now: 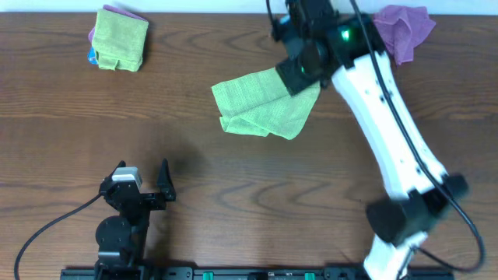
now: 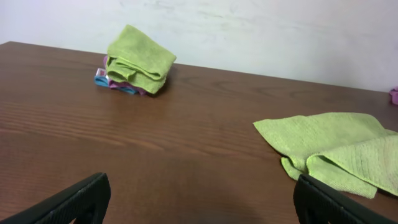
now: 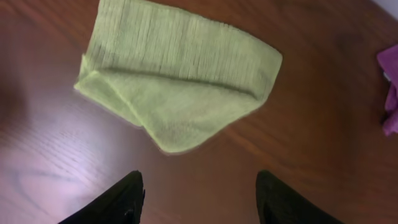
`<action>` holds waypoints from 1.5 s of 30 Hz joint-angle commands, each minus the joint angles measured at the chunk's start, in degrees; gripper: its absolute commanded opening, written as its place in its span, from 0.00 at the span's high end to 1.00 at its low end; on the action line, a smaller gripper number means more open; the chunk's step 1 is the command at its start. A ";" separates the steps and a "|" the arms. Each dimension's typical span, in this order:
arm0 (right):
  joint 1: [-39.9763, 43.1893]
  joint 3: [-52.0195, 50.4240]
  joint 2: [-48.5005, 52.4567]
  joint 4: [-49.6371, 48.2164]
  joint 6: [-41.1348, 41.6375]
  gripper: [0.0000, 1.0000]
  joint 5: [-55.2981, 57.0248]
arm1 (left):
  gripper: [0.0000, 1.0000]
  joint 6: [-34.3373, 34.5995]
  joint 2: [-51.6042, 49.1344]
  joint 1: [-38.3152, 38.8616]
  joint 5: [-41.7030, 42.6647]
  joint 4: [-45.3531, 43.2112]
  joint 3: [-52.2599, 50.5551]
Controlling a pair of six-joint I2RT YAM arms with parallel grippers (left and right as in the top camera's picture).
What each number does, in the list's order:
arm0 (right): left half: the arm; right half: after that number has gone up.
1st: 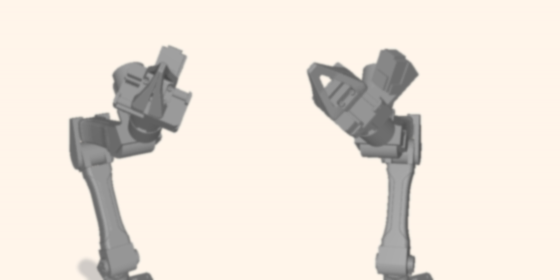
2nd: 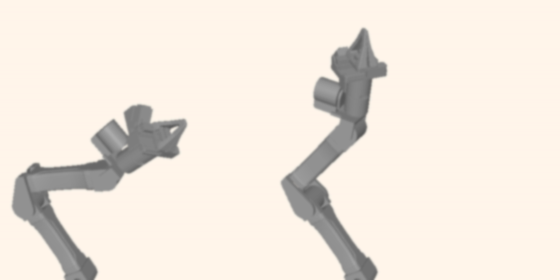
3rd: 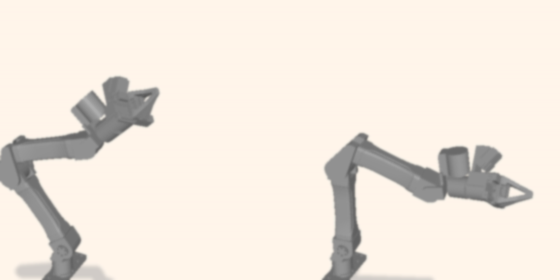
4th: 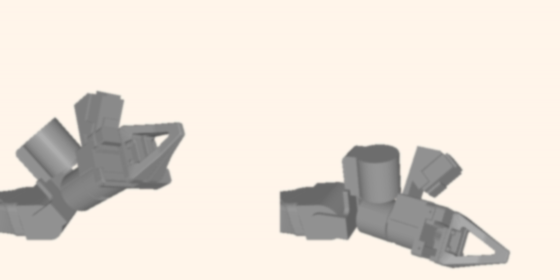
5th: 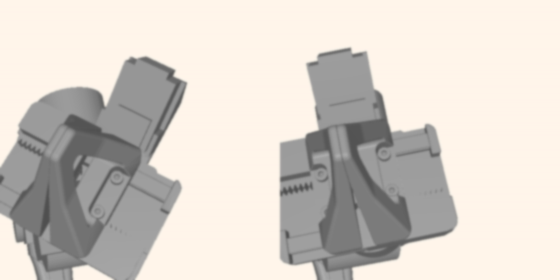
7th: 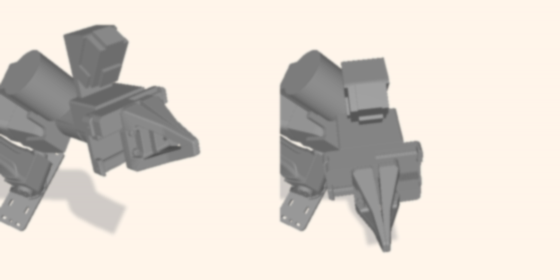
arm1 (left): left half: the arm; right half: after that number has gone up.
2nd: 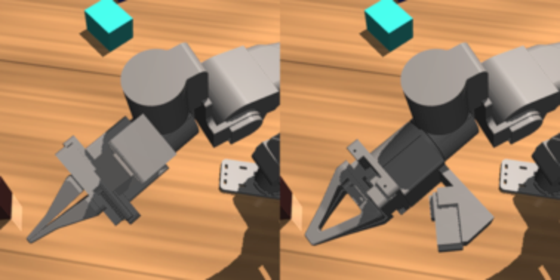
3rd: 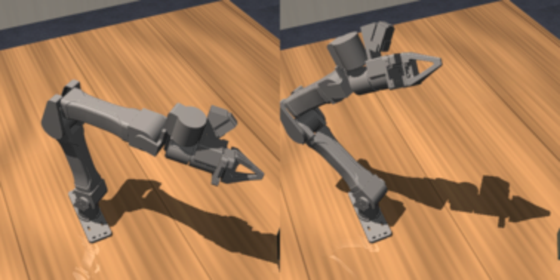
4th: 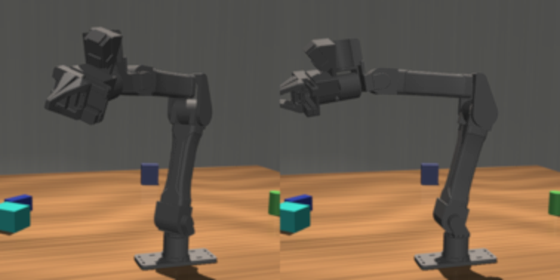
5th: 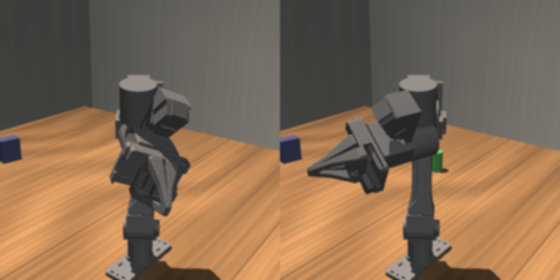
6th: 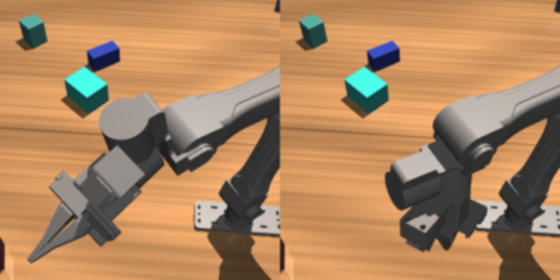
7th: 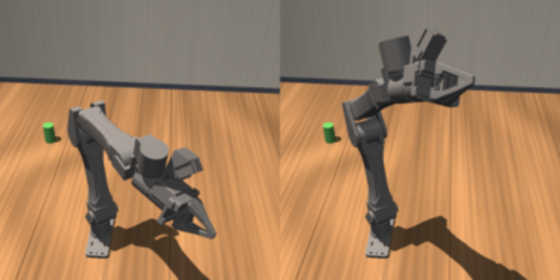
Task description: Fold the cloth
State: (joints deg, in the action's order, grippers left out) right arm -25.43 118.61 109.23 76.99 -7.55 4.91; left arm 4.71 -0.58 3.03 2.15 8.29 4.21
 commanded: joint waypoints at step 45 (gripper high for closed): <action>-9.53 -47.47 4.04 -39.60 -1.31 0.62 13.14 | 0.05 0.46 0.31 0.11 -0.70 0.44 -1.92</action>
State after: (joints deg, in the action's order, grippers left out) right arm -34.52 71.40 111.35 37.63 -8.14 17.23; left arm 4.71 -0.58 3.03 2.15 8.27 4.21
